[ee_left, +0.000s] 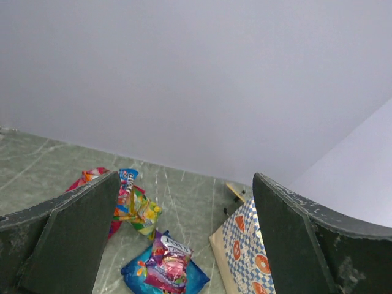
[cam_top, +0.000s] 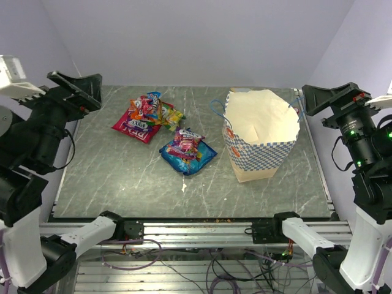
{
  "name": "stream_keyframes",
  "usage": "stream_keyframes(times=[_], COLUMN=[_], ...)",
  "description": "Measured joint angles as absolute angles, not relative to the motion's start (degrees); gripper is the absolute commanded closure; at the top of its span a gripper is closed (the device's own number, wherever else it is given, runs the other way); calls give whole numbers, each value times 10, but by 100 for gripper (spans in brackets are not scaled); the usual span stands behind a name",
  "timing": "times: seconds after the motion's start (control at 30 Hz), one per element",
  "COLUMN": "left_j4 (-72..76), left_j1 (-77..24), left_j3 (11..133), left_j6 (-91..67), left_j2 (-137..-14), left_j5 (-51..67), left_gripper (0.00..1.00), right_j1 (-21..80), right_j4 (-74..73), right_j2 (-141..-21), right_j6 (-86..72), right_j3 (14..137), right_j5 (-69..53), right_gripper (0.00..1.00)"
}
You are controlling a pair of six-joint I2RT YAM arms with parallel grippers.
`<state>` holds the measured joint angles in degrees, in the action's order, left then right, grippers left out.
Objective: Take the snacks out of the paper bag
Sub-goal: Reset both arms
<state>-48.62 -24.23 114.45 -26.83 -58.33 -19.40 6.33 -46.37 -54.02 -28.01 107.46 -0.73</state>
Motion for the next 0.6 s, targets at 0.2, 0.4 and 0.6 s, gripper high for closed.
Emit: stream_keyframes(times=[0.2, 0.4, 0.6], left_j4=[-502, -528, -536], left_j1=[-242, -242, -242], left_j3=[1173, 1173, 1173], left_j6=[-257, -257, -258], left_j2=[-582, -589, -589], left_j5=[-214, -229, -234], left_gripper=[0, 0, 0], right_j1=[63, 63, 63], right_j4=[-485, -498, -509], right_j2=[-561, -576, -578], right_j6=[-288, -290, -293], right_j3=[1081, 1084, 1081], right_j5=[10, 19, 26], right_gripper=[0, 0, 0])
